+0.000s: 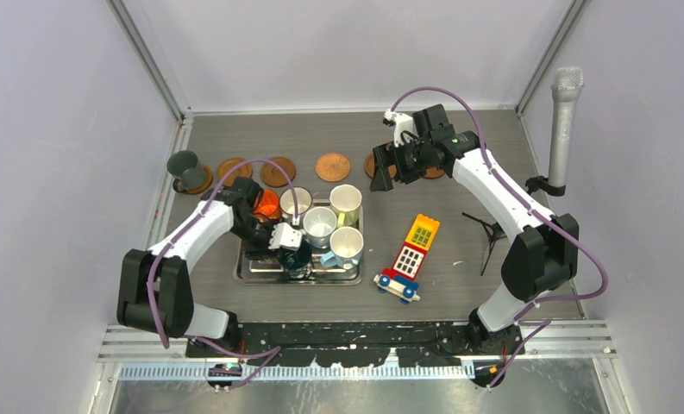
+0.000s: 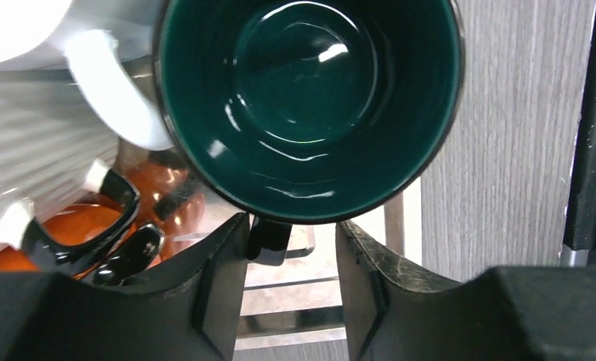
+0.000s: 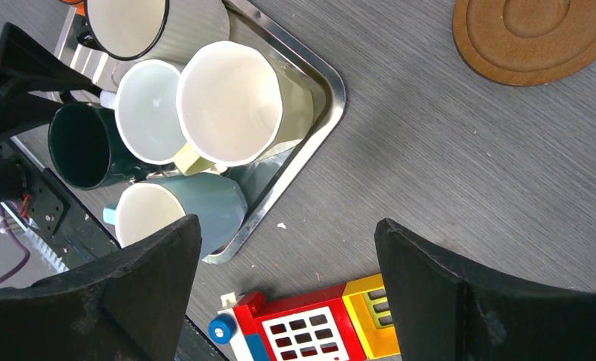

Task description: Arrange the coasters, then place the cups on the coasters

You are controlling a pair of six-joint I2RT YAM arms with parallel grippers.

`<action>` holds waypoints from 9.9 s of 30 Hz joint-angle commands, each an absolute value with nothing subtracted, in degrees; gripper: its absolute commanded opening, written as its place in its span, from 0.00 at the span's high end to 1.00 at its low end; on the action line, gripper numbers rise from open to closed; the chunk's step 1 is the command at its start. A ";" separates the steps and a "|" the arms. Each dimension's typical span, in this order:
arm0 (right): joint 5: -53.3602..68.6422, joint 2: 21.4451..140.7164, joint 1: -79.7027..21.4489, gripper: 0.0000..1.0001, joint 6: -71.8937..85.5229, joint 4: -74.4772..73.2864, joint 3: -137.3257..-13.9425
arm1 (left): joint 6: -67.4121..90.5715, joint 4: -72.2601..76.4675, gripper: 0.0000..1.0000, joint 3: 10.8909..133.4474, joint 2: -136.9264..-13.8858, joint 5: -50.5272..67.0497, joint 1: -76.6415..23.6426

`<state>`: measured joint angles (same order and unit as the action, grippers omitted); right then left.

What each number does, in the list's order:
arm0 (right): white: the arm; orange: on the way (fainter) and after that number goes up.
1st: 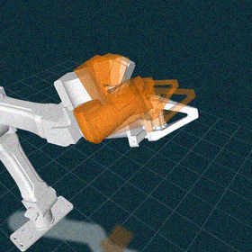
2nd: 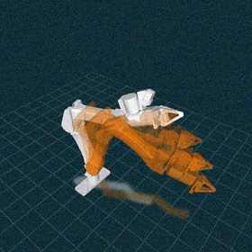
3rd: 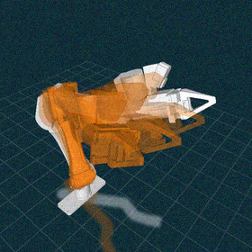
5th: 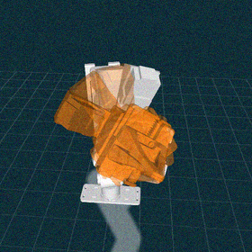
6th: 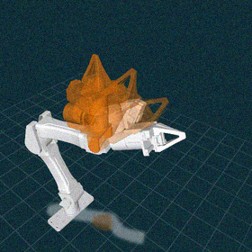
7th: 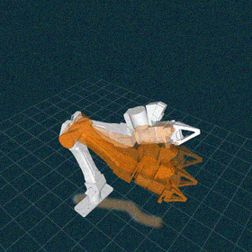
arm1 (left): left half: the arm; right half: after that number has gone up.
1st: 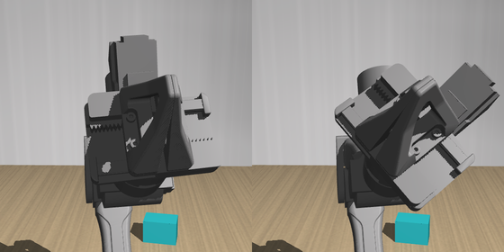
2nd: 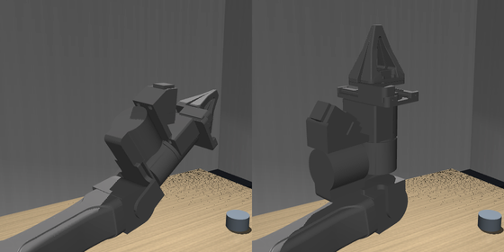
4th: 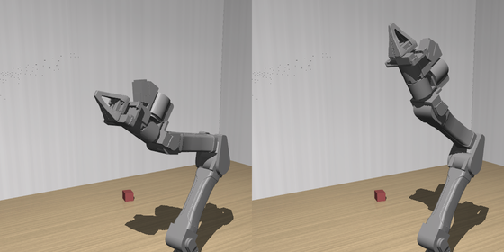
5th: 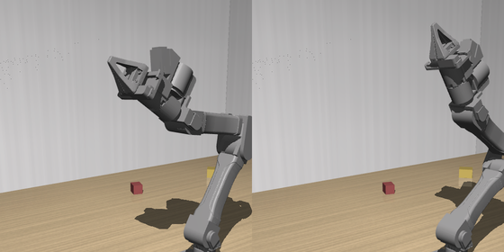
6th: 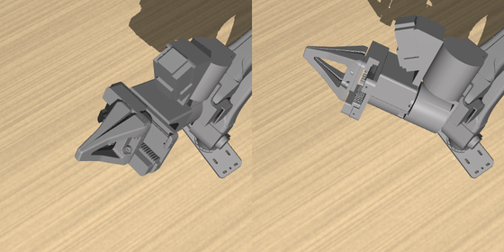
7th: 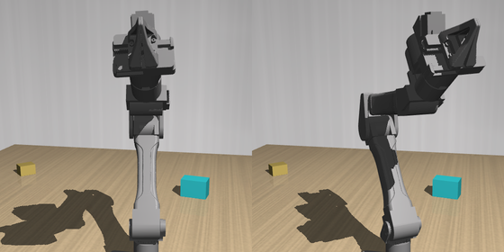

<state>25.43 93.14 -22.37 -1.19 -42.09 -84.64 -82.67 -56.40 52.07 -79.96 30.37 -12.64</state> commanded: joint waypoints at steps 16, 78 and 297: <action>26.45 91.64 -22.28 0.11 -1.41 -40.78 -85.12 | -65.78 -42.82 0.61 41.14 -71.30 31.01 -17.40; 22.65 92.29 -21.67 0.11 -1.19 -40.61 -85.77 | -12.45 -41.94 1.00 91.50 -89.36 13.69 -0.38; 21.36 94.45 -20.70 0.12 -0.96 -39.02 -85.96 | -14.33 -26.03 1.00 85.91 -98.97 4.59 -7.49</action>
<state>22.09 96.14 -20.88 0.34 -40.40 -85.27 -11.49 -34.85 83.02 -97.56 4.51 -8.08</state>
